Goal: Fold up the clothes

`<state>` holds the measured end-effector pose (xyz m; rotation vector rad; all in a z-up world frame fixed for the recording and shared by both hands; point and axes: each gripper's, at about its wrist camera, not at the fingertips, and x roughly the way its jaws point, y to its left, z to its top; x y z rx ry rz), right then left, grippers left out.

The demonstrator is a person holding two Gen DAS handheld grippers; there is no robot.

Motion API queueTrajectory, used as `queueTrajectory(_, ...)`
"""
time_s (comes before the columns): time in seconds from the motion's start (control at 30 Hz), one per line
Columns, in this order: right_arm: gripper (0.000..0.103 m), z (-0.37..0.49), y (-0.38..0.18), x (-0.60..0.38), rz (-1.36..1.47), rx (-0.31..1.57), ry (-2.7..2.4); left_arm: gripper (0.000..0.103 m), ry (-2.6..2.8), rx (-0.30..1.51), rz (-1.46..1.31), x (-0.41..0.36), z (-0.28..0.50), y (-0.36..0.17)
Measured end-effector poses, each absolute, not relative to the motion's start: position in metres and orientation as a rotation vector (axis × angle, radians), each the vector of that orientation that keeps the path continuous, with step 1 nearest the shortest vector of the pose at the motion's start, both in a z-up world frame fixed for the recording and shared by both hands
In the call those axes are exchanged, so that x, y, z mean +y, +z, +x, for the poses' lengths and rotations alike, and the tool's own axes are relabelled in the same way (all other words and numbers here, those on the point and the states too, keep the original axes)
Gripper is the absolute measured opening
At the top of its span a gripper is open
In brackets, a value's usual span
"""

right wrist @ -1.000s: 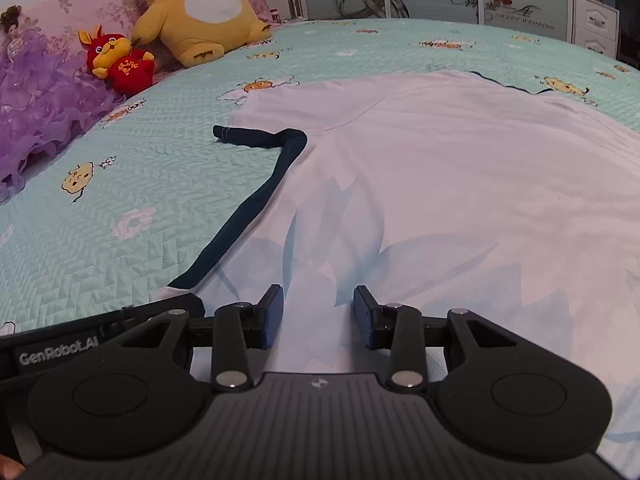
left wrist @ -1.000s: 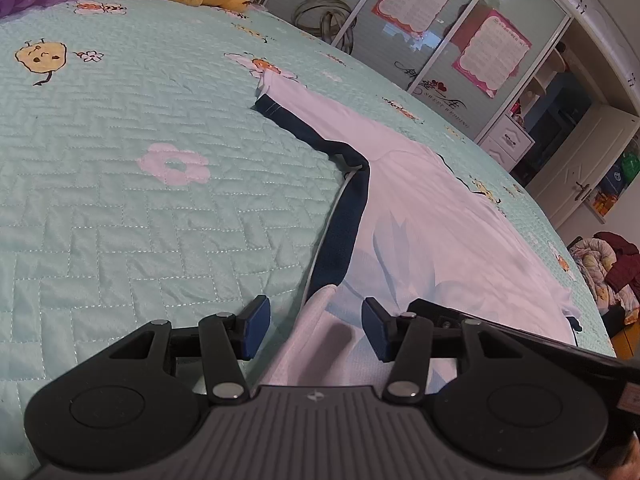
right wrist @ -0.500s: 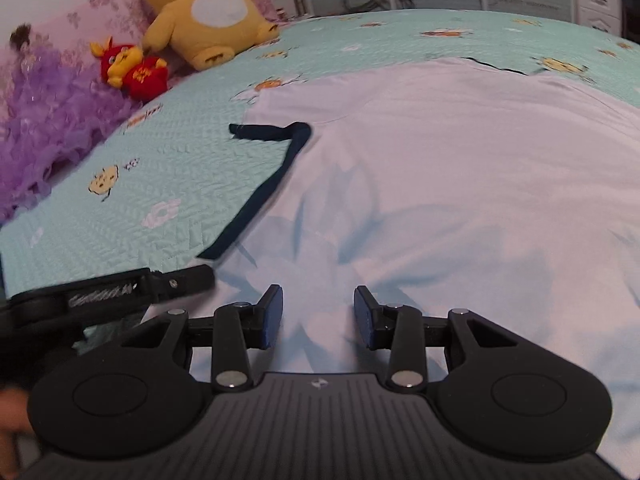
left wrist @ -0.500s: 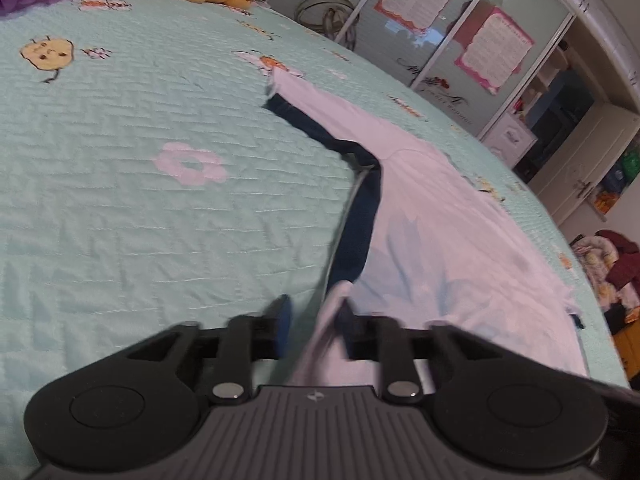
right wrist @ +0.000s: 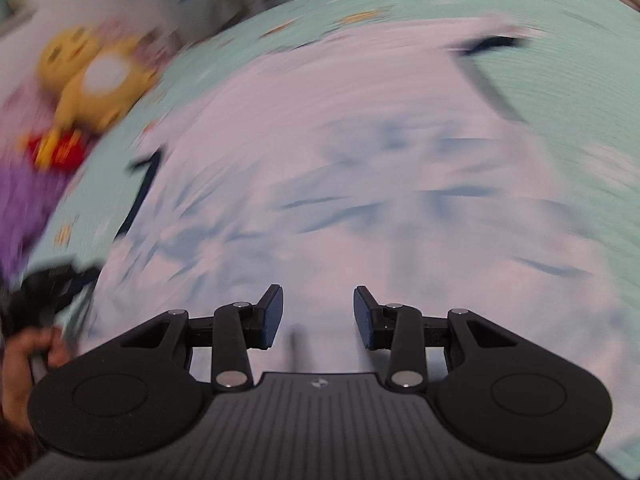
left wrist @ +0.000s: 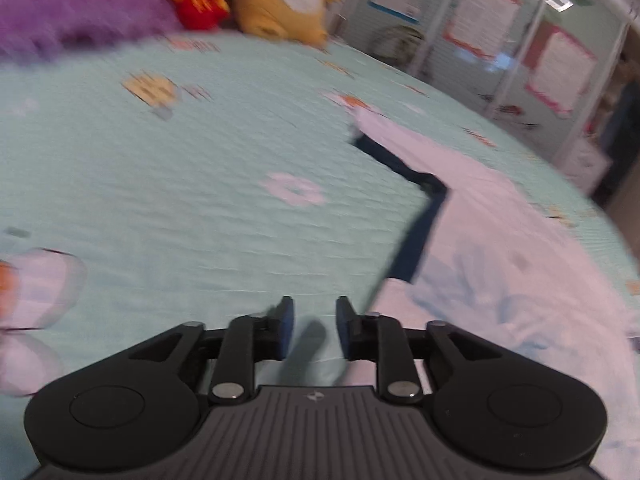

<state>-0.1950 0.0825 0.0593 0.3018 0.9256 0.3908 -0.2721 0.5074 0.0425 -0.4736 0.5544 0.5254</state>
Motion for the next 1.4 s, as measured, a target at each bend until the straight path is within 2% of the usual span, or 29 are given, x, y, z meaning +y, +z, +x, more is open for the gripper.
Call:
queueTrajectory(0.1,0.040,-0.200,0.055,0.039,0.388,0.934,0.345,0.032,0.439,0.550,-0.388,0.472,-0.286,0.054)
queueTrajectory(0.2,0.040,-0.208,0.049,0.022,0.417,0.941,0.383,0.032,0.193,0.627,-0.332,0.425,-0.284,0.048)
queueTrajectory(0.3,0.039,-0.212,0.039,0.019,0.419,0.970,0.440,0.040,0.056,0.734,-0.222,0.384,-0.282,0.032)
queueTrajectory(0.33,0.039,-0.214,0.034,0.019,0.416,0.989,0.435,0.040,0.059,0.736,-0.190,0.380,-0.285,0.029)
queueTrajectory(0.43,0.028,-0.226,0.028,0.005,0.412,0.988,0.451,0.040,0.094,0.729,-0.132,0.378,-0.296,0.025)
queueTrajectory(0.47,0.022,-0.231,0.027,0.000,0.407,0.988,0.453,0.040,0.107,0.737,-0.143,0.382,-0.298,0.026)
queueTrajectory(0.5,0.021,-0.235,0.028,-0.005,0.406,0.993,0.456,0.040,0.126,0.751,-0.158,0.385,-0.298,0.030)
queueTrajectory(0.57,0.021,-0.241,0.032,-0.016,0.415,1.002,0.460,0.036,0.167,0.781,-0.185,0.389,-0.301,0.037)
queueTrajectory(0.6,0.021,-0.244,0.034,-0.021,0.420,1.006,0.462,0.029,0.176,0.789,-0.208,0.391,-0.305,0.042)
queueTrajectory(0.77,0.024,-0.246,0.044,-0.047,0.475,0.938,0.430,0.029,0.055,0.768,-0.238,0.368,-0.307,0.056)
queueTrajectory(0.87,0.024,-0.236,0.034,-0.060,0.504,0.940,0.392,0.030,0.085,0.833,-0.196,0.355,-0.297,0.048)
queueTrajectory(0.93,0.020,-0.232,0.024,-0.066,0.515,0.968,0.375,0.030,0.120,0.873,-0.183,0.349,-0.292,0.045)
queueTrajectory(1.07,0.022,-0.227,0.029,-0.070,0.536,0.963,0.398,0.029,0.141,0.900,-0.198,0.340,-0.281,0.053)
queueTrajectory(1.33,0.023,-0.187,0.043,-0.072,0.618,0.854,0.437,0.031,0.043,0.921,-0.155,0.287,-0.255,0.055)
queueTrajectory(1.4,0.023,-0.177,0.047,-0.062,0.544,0.797,0.447,0.031,0.025,0.923,-0.133,0.275,-0.253,0.050)
